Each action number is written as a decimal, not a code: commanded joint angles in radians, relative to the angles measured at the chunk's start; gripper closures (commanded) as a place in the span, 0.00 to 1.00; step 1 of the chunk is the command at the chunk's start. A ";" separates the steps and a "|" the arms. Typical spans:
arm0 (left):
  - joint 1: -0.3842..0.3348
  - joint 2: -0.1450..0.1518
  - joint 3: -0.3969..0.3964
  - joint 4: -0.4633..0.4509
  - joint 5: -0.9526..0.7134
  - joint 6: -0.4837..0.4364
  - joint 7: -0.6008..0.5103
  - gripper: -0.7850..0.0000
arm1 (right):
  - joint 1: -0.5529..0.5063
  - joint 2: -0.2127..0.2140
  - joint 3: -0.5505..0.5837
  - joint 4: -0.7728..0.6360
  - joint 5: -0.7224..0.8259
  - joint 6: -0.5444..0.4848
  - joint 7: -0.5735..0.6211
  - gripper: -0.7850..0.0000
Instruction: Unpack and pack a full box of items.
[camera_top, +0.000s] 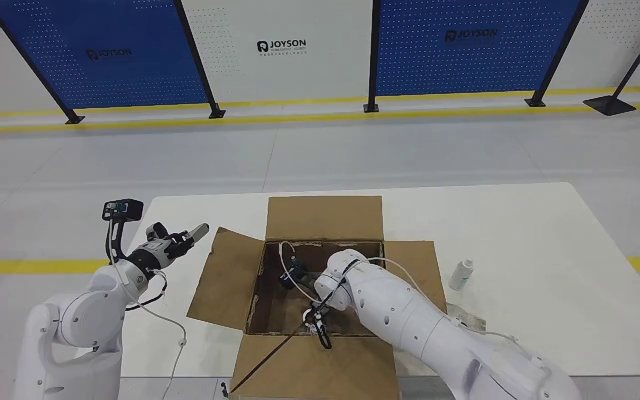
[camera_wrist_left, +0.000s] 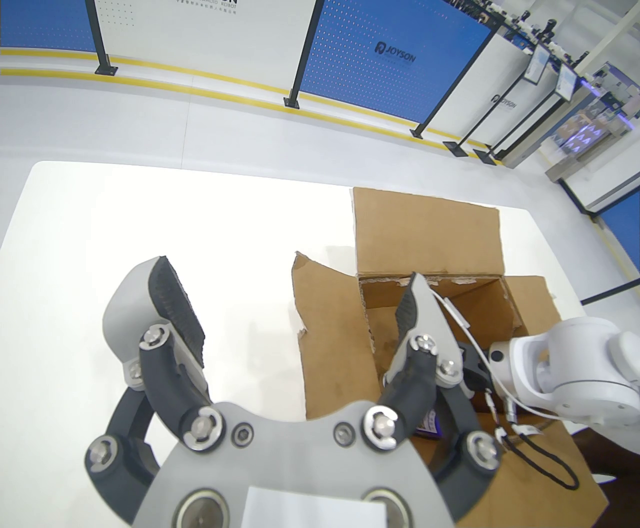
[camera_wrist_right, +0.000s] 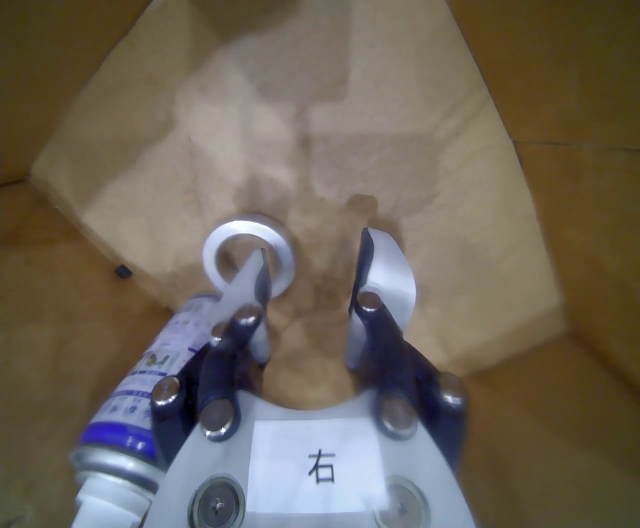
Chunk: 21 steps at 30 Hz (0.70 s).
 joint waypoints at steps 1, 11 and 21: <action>0.000 0.000 0.000 0.000 0.000 0.000 0.000 0.00 | 0.003 -0.008 0.005 0.015 0.003 -0.017 -0.009 0.53; 0.000 0.000 0.000 0.000 0.000 0.000 0.000 0.00 | 0.012 -0.056 0.002 0.088 -0.016 -0.069 0.002 0.54; 0.000 0.000 0.000 0.000 0.000 0.000 0.000 0.00 | 0.022 -0.107 0.004 0.177 -0.021 -0.123 0.006 0.56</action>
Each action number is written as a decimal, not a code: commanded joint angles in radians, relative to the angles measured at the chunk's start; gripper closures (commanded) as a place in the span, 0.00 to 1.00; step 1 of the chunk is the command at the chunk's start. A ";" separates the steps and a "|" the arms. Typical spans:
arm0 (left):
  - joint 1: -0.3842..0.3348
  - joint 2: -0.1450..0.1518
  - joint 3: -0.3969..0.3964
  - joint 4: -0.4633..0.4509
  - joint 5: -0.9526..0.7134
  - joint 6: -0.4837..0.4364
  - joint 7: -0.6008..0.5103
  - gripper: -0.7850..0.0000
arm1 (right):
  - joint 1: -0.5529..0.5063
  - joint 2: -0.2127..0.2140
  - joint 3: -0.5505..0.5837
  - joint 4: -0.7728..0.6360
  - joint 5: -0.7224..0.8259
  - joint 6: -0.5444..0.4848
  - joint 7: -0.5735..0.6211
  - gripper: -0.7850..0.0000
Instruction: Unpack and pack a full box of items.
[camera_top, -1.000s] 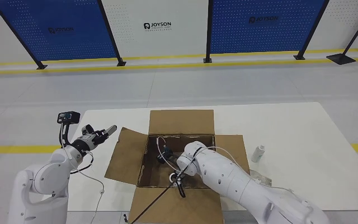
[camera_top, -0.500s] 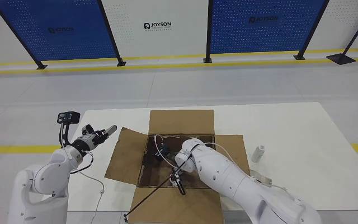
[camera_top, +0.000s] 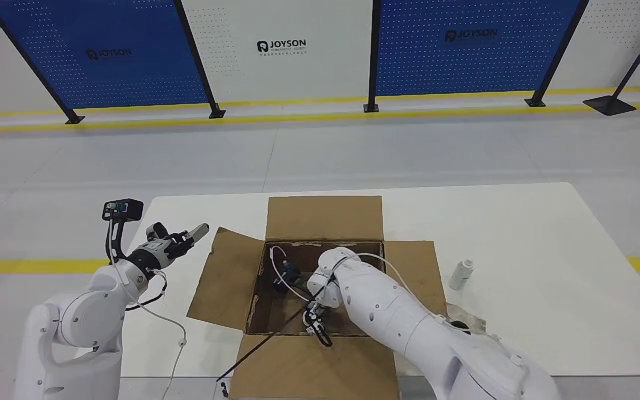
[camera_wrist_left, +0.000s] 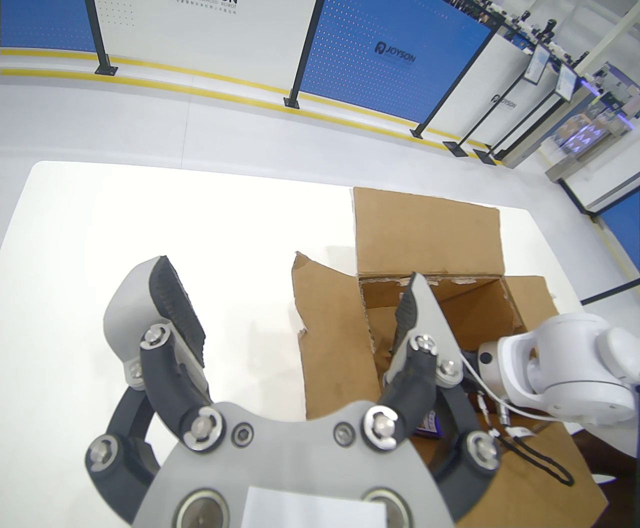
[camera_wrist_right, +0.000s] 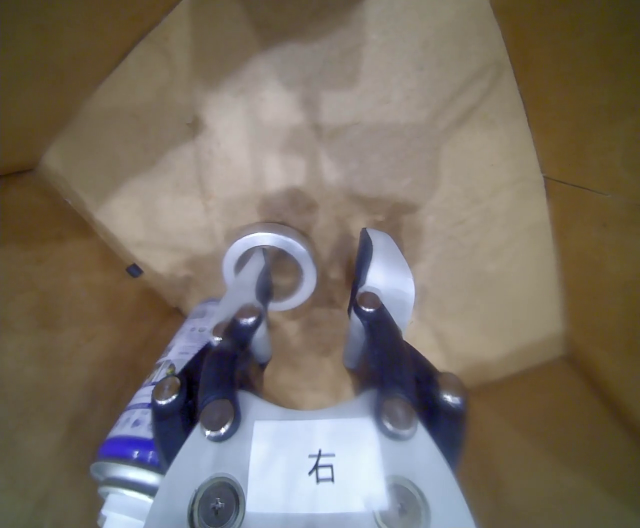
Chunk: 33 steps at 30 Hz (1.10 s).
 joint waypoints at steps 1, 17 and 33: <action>0.000 0.000 0.000 0.000 0.000 0.000 0.000 0.00 | 0.002 -0.009 0.000 0.020 -0.002 -0.009 -0.002 0.56; 0.000 0.000 0.000 0.000 0.000 0.000 0.000 0.00 | 0.016 -0.082 0.004 0.154 -0.016 -0.078 -0.002 0.65; 0.000 0.000 0.000 0.000 0.000 0.000 0.000 0.00 | 0.026 -0.128 0.018 0.238 -0.028 -0.116 -0.007 1.00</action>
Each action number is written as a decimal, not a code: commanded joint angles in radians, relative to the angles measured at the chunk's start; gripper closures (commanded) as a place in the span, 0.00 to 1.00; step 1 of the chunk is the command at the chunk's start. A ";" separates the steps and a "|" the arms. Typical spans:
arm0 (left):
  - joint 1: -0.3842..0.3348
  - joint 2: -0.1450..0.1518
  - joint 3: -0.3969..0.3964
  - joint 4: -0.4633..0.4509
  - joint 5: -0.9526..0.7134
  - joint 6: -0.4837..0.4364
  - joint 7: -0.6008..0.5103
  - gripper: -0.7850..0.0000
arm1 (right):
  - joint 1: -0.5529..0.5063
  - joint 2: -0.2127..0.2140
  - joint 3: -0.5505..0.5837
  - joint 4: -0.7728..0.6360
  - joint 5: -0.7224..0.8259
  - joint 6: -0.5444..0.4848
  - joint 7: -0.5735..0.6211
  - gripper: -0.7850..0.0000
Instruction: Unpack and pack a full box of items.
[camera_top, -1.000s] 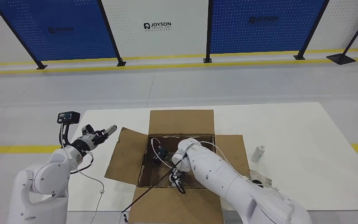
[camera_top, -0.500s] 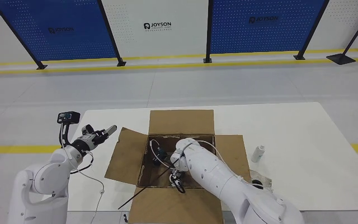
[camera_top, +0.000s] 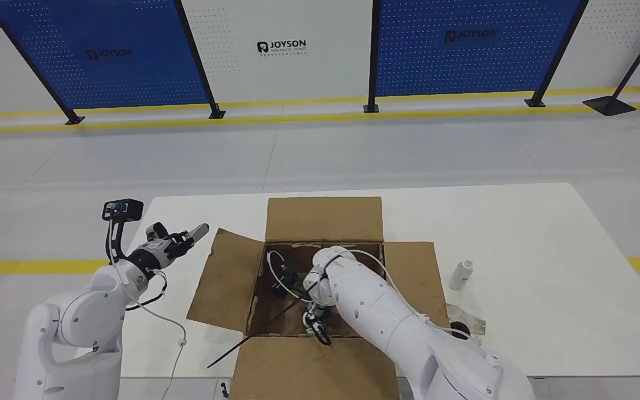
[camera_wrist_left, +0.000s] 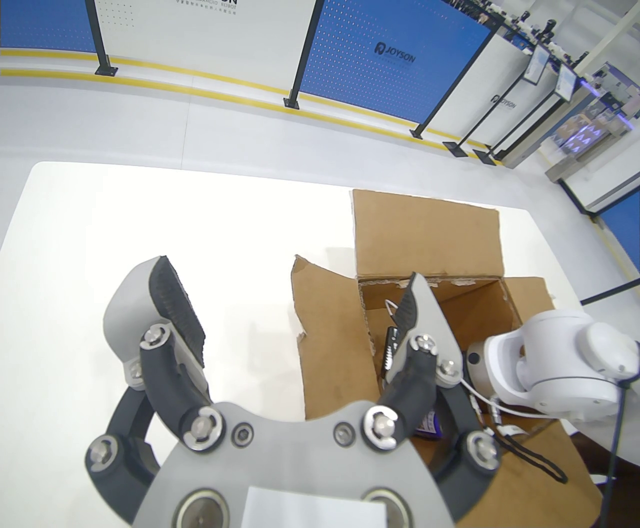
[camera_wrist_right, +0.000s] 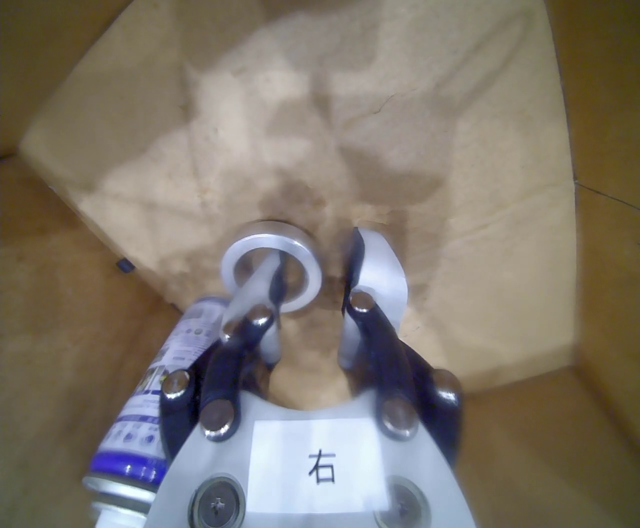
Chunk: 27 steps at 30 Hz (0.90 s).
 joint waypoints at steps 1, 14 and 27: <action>0.000 0.000 0.000 0.000 0.000 0.000 0.000 0.00 | 0.005 -0.004 0.003 0.004 -0.001 0.000 -0.002 1.00; 0.000 0.000 0.000 0.000 0.000 0.000 0.000 0.00 | 0.012 -0.021 0.018 0.025 -0.017 0.005 -0.008 0.89; 0.000 0.000 0.000 0.000 0.000 0.000 0.000 0.00 | 0.012 -0.027 0.038 0.031 -0.031 0.014 -0.036 1.00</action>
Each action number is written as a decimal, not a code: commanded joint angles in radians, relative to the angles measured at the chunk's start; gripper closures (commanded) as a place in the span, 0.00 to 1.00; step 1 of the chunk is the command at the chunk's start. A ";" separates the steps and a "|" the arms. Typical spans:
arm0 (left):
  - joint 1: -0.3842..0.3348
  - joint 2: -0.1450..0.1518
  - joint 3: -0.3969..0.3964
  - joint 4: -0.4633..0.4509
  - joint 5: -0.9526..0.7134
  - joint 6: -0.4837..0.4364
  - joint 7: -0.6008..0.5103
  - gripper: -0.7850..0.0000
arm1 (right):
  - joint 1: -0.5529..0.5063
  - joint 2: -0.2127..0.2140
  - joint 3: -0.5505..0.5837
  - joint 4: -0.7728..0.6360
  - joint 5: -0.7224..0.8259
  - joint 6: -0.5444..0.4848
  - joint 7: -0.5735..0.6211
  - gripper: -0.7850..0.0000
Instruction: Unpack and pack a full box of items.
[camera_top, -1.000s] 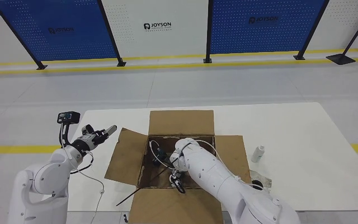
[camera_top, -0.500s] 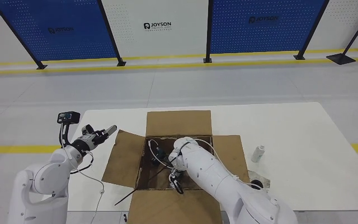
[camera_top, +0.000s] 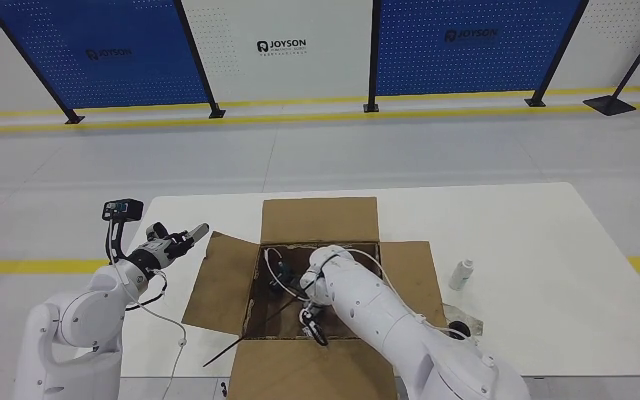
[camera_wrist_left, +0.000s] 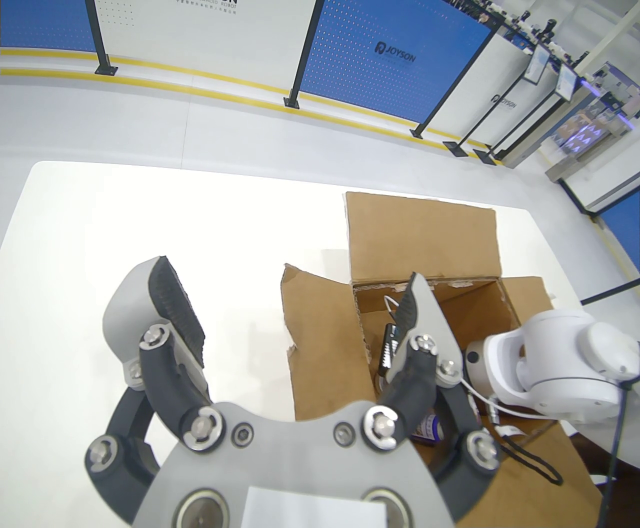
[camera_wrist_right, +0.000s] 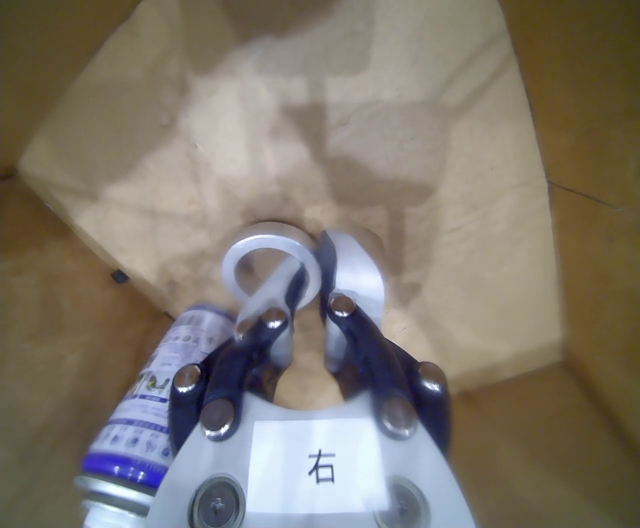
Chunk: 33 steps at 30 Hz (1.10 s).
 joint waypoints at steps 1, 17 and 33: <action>0.000 0.000 0.000 0.000 0.000 0.000 0.000 0.00 | 0.003 0.001 0.006 -0.001 0.002 0.000 -0.006 1.00; 0.000 0.000 0.000 0.000 0.000 0.000 0.000 0.00 | 0.048 0.056 0.106 -0.018 0.069 -0.092 -0.142 1.00; 0.000 0.000 0.000 0.000 0.000 0.000 0.000 0.00 | -0.038 0.239 0.310 -0.284 0.179 -0.422 -0.300 1.00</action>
